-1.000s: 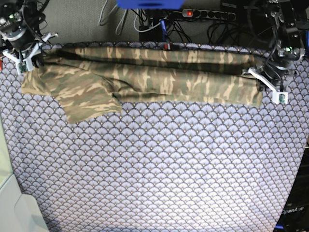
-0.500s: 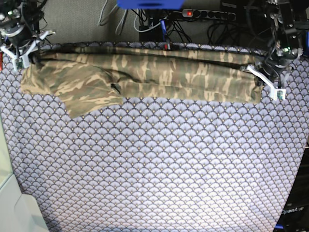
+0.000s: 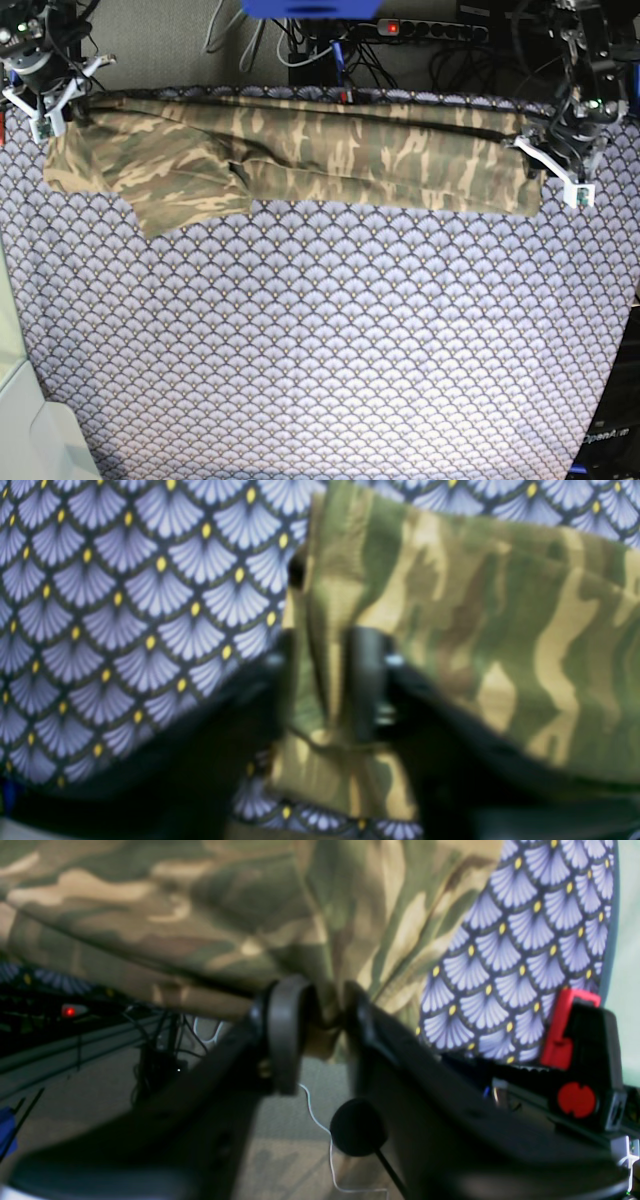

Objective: Fold the T-shirt properly
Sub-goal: 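Open both grippers and release the folded hem, then grasp the protruding sleeve end with the right gripper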

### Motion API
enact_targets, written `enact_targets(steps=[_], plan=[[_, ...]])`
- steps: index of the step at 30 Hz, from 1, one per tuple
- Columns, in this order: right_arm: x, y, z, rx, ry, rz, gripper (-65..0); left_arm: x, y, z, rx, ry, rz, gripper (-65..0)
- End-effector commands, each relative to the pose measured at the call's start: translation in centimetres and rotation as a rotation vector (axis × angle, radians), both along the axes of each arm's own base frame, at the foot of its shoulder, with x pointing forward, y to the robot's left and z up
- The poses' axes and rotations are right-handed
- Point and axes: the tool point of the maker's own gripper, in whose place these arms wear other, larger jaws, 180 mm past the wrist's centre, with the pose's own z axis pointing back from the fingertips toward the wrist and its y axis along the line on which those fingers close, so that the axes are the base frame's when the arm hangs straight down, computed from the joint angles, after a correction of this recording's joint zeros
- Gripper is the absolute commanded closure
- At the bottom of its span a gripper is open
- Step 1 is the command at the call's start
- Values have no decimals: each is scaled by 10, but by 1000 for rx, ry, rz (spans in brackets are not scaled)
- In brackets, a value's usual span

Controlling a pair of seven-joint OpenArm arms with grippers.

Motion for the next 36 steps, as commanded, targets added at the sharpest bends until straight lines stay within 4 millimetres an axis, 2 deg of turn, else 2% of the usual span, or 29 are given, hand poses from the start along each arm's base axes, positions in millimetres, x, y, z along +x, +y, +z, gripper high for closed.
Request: enact_targets(steps=[1, 2, 6, 12, 14, 21, 24, 28, 31, 36], plan=[[3, -8, 9, -25, -25, -4, -212, 7, 6, 11, 18, -39, -1, -291], [3, -9, 9, -26, -25, -7, -239, 7, 6, 10, 17, -39, 0, -314], [2, -12, 12, -37, -30, -15, -285, 4, 5, 9, 11, -31, 3, -313], [-8, -46, 27, -89, -63, -128, -289, -1, 5, 5, 9, -16, -1, -316], [-5, -58, 35, -105, -95, -168, -289, -4, 6, 0, 4, -1, 6, -316], [-2, -64, 42, -122, -115, -180, -289, -12, 10, -13, -4, 35, 22, -316], [18, -63, 59, -147, -169, -149, -289, -13, 7, -14, -7, 38, -17, -316], [51, -54, 69, -178, -141, -85, -289, -13, -3, -14, -19, 43, -93, -314], [75, -47, 69, -204, -75, -29, -290, -15, 1, -13, -15, 42, -86, -314], [120, -22, 81, -221, -84, 77, -290, -19, 10, -12, -7, 41, -63, -314]])
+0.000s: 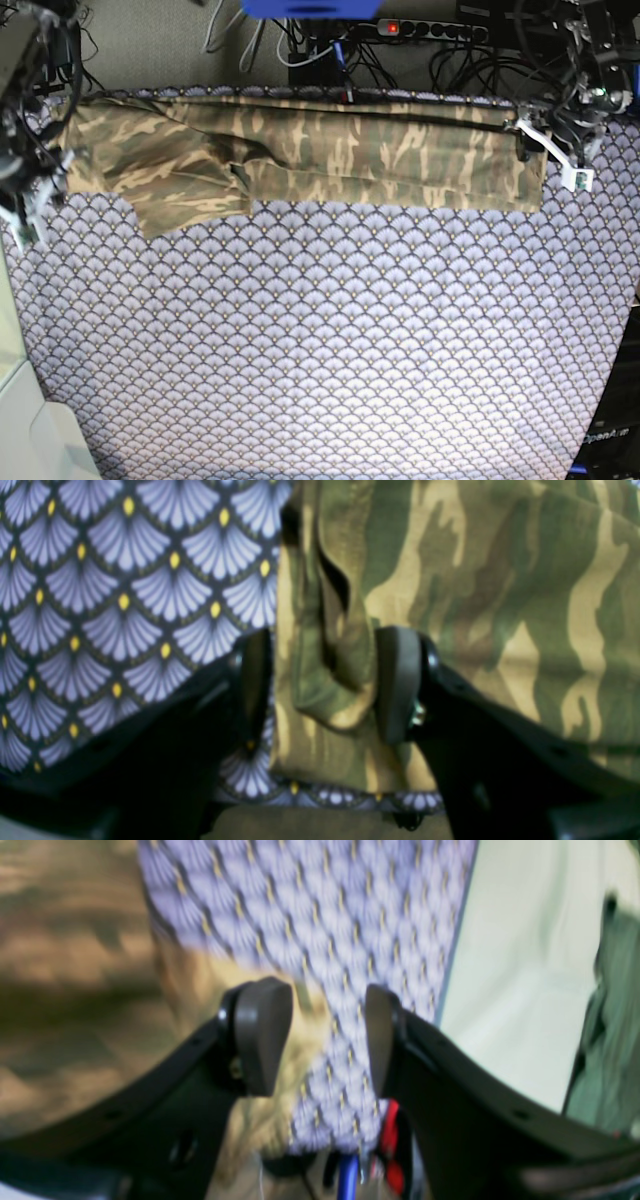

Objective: Fold the T-shirt properly
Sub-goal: 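Grasp the protruding sleeve end with the right gripper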

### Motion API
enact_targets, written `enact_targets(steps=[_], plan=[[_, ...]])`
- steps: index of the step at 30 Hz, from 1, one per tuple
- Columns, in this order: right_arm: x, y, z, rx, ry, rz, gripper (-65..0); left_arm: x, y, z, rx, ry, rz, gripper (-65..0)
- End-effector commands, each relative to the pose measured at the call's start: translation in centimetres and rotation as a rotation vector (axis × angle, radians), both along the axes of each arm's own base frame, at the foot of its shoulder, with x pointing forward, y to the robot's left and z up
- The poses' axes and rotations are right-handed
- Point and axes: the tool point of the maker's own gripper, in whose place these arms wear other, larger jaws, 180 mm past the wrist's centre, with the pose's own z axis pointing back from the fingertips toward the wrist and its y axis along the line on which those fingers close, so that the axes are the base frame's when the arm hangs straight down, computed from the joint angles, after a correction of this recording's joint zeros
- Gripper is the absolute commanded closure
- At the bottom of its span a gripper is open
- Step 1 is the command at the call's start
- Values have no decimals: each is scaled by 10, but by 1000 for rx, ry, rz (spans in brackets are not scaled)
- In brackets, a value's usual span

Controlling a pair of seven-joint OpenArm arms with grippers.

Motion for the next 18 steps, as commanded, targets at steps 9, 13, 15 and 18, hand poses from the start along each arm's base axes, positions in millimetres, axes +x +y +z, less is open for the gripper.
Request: enact_targets(steps=[9, 13, 15, 18], plan=[[45, 47, -35, 87, 75, 144, -290, 0, 15, 8, 33, -8, 19, -313], [51, 56, -52, 118, 126, 161, -291, -1, 15, 7, 32, -7, 20, -313], [55, 59, -60, 139, 144, 161, -291, -1, 15, 7, 32, -7, 20, -313], [61, 63, -69, 160, 173, 165, -291, 0, 15, 7, 30, -8, 22, -313]])
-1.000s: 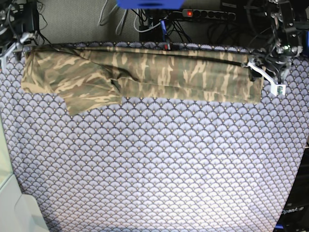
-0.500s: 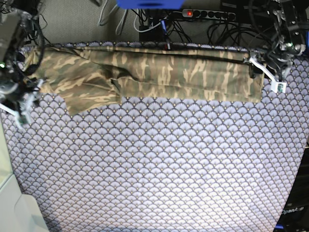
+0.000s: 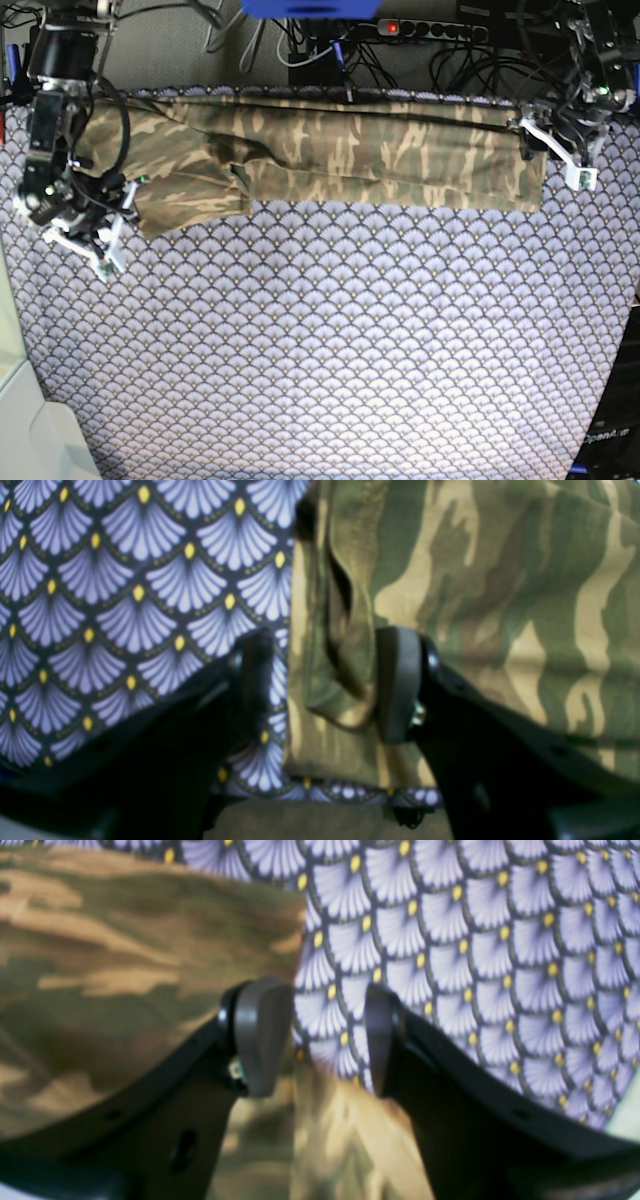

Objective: Fold the T-shirt properly
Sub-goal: 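Grasp the protruding sleeve end with the right gripper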

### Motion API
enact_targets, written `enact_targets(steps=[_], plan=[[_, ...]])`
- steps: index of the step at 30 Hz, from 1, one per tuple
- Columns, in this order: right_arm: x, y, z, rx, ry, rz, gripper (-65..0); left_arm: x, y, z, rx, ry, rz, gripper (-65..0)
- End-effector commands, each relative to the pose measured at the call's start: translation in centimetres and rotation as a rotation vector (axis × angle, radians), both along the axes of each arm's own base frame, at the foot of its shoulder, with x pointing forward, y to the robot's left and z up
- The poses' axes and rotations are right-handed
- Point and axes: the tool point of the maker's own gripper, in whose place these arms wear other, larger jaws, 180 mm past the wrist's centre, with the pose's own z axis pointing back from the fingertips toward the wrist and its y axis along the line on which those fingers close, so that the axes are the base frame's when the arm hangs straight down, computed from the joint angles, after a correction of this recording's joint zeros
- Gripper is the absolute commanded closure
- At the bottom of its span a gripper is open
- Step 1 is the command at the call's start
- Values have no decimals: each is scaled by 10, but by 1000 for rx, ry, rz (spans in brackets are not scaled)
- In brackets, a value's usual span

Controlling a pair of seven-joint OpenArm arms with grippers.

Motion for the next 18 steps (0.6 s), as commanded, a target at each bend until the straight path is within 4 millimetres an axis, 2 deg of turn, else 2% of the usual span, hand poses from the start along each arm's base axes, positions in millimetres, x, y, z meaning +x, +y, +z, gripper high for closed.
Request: enact_targets(steps=[1, 10, 14, 18], plan=[[12, -4, 10, -6, -33, 0, -291, 2, 8, 6, 27, -10, 4, -313], [29, 7, 4, 42, -23, -4, -291, 3, 7, 6, 25, -11, 8, -312], [33, 7, -5, 65, 7, -21, -291, 3, 7, 6, 25, -11, 8, -312], [35, 16, -9, 94, 3, -19, -291, 3, 7, 6, 25, -11, 8, -312]])
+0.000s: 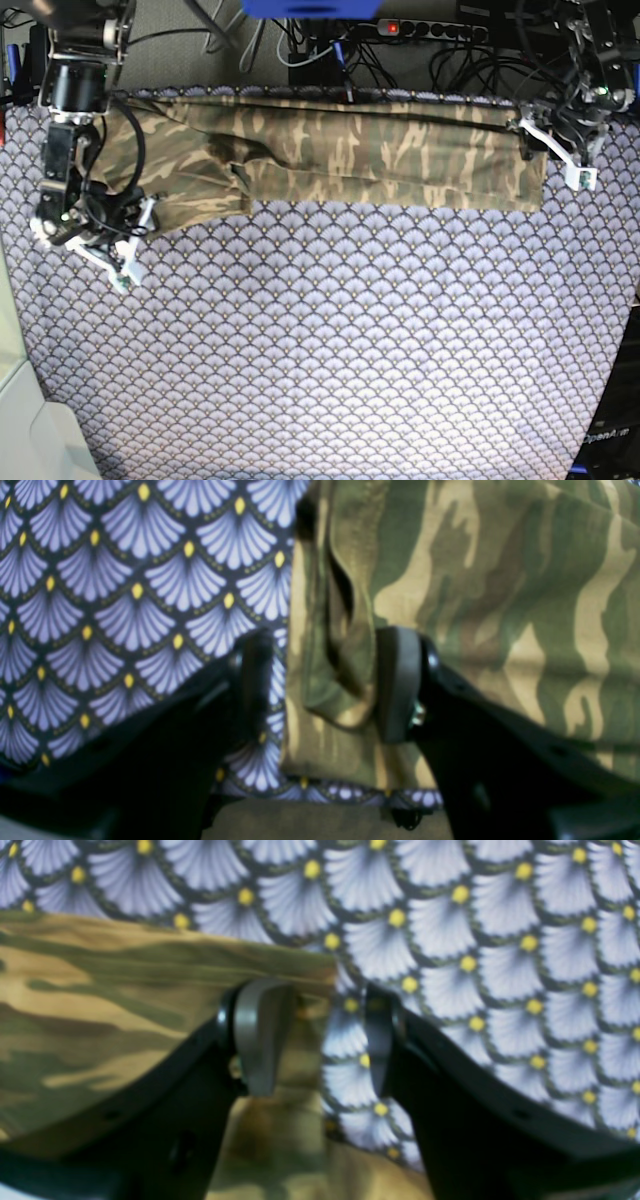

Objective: Fold the T-shirt properly
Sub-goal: 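Grasp the protruding sleeve end with the right gripper, then fold the sleeve end inward onto the strip with the right gripper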

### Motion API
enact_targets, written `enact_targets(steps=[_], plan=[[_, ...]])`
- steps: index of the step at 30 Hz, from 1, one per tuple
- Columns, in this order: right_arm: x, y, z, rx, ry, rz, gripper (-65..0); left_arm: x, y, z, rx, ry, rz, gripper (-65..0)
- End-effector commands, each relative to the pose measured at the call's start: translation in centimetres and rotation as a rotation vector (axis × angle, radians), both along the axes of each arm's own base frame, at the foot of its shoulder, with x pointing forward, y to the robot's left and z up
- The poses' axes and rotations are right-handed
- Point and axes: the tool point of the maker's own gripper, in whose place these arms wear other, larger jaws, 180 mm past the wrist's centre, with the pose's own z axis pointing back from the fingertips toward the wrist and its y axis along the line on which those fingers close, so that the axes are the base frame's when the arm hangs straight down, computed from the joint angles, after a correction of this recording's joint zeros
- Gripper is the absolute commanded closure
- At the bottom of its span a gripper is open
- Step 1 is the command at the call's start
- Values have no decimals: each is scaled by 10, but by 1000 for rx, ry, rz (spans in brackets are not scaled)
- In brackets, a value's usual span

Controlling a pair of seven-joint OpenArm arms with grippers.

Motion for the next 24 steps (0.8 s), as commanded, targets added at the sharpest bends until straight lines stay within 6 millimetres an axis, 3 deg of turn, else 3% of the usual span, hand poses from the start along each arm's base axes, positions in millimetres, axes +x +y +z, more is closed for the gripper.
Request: enact_targets(steps=[1, 5, 11, 14, 18, 24], plan=[[14, -3, 14, 1, -55, -4, -291, 2, 8, 6, 26, -10, 1, -312], [12, 10, 10, 27, -48, 1, -291, 2, 8, 6, 26, -8, 1, -312], [11, 10, 9, 31, -47, 0, -282, 1, 7, 5, 25, -7, 1, -312], [10, 10, 8, 30, -44, 0, -202, 2, 7, 6, 24, -9, 1, -312], [4, 10, 4, 30, -33, 0, -14, 1, 6, 5, 20, -9, 3, -312], [2, 12, 20, 0, -84, 21, 0, 1, 3, 5, 15, -13, 4, -312]])
